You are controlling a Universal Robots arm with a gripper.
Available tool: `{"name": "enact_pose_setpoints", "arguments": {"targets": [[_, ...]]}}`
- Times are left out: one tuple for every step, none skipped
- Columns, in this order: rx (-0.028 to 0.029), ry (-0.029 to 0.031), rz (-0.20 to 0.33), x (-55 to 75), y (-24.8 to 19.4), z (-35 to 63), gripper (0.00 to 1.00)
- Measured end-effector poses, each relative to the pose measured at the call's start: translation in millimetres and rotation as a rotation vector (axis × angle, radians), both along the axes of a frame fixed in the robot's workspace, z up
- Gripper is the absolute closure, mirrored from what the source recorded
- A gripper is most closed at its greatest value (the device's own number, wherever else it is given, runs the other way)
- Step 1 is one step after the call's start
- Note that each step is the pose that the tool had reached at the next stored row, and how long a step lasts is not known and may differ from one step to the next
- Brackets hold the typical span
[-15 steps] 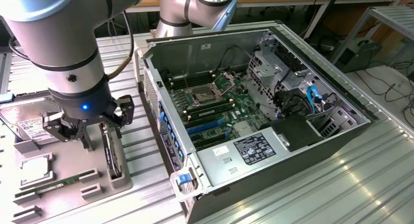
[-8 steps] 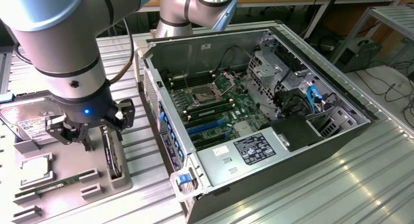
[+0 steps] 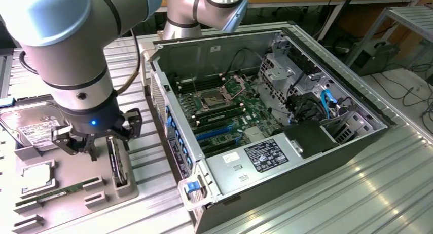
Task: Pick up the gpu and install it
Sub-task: 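Pick up the gpu and move the gpu toward the slot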
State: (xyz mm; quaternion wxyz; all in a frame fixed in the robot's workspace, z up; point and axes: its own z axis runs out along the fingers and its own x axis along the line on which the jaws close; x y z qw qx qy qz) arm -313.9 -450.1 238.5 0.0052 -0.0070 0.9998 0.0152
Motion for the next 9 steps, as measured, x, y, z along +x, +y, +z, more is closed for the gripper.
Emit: {"name": "enact_pose_setpoints", "arguments": {"targets": [[-0.0001, 0.0001, 0.0, 0.0, 0.0, -1.9, 0.34], [-0.0001, 0.0001, 0.0, 0.0, 0.0, -3.6, 0.34], [-0.0002, 0.0002, 0.0, 0.0, 0.0, -5.4, 0.34], [-0.0002, 0.0002, 0.0, 0.0, 0.0, -6.3, 0.34], [-0.0003, 0.0003, 0.0, 0.0, 0.0, -6.4, 0.34], [-0.0003, 0.0003, 0.0, 0.0, 0.0, -6.4, 0.34], [-0.0003, 0.0003, 0.0, 0.0, 0.0, -6.4, 0.34], [-0.0003, 0.0003, 0.0, 0.0, 0.0, -6.4, 0.34], [-0.0002, 0.0002, 0.0, 0.0, 0.0, -6.5, 0.34]]}}
